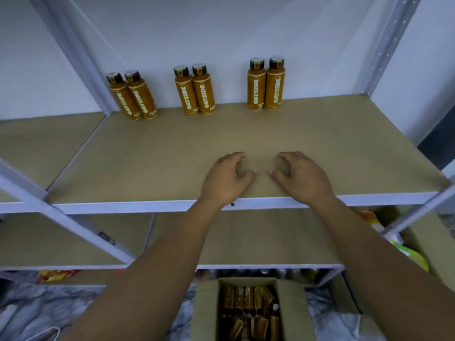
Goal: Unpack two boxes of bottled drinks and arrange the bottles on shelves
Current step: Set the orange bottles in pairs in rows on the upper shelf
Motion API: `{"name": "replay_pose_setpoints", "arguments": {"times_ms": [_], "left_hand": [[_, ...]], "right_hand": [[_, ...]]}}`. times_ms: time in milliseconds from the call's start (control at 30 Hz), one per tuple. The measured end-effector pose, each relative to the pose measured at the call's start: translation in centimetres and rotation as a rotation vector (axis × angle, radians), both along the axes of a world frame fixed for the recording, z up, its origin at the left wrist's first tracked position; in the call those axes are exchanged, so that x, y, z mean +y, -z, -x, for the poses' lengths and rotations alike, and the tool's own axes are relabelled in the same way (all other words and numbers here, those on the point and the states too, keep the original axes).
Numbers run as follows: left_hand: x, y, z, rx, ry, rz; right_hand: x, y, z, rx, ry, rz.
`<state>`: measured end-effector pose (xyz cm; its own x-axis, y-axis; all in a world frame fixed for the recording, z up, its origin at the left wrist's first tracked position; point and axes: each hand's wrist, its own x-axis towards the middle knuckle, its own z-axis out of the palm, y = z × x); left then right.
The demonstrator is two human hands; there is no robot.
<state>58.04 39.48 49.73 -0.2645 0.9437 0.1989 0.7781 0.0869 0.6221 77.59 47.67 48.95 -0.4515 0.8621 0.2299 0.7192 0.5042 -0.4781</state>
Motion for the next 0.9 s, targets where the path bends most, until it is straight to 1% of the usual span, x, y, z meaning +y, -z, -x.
{"name": "replay_pose_setpoints", "arguments": {"times_ms": [67, 133, 167, 233, 267, 333, 400, 467, 567, 633, 667, 733, 833, 900], "left_hand": [[-3.2, 1.3, -0.8, 0.071, -0.003, -0.109], [-6.1, 3.2, -1.5, 0.183, 0.014, -0.269], [-7.4, 4.5, -1.7, 0.247, 0.029, -0.34], [-9.8, 7.1, -2.3, 0.373, 0.056, -0.391], [-10.9, 8.3, -2.5, 0.402, 0.07, -0.385], [-12.7, 10.6, -2.7, 0.396, 0.096, -0.327], [-14.3, 13.0, -2.7, 0.35, 0.1, -0.204], [-15.6, 15.8, -2.5, 0.264, 0.095, -0.049], [-17.2, 19.9, -2.0, 0.086, 0.031, 0.268], [-17.9, 23.3, -1.6, -0.039, 0.0, 0.467], [-18.3, 25.1, -1.4, -0.102, -0.013, 0.538], [-19.1, 29.3, -1.2, -0.2, -0.039, 0.654], [-20.4, 35.8, -1.4, -0.284, -0.043, 0.788], [-21.2, 41.1, -1.7, -0.32, -0.047, 0.839]], "right_hand": [[-3.6, 1.6, -0.5, 0.056, -0.002, -0.15], [-6.9, 3.9, -1.1, 0.113, -0.003, -0.342], [-8.4, 5.2, -1.4, 0.116, -0.009, -0.403], [-10.9, 7.8, -2.1, 0.11, -0.055, -0.444], [-12.0, 9.0, -2.4, 0.12, -0.074, -0.435], [-13.8, 11.5, -2.7, 0.127, -0.078, -0.329], [-15.2, 13.8, -3.0, 0.104, -0.076, -0.135], [-15.7, 16.0, -3.3, 0.047, -0.09, 0.071], [-15.7, 19.6, -4.0, -0.13, -0.099, 0.397], [-15.8, 22.8, -4.5, -0.278, -0.112, 0.555], [-15.9, 24.7, -4.8, -0.331, -0.116, 0.615], [-16.4, 28.8, -5.2, -0.379, -0.107, 0.706], [-17.6, 35.2, -6.0, -0.402, -0.061, 0.846], [-18.4, 40.6, -6.4, -0.391, -0.041, 0.891]]}}
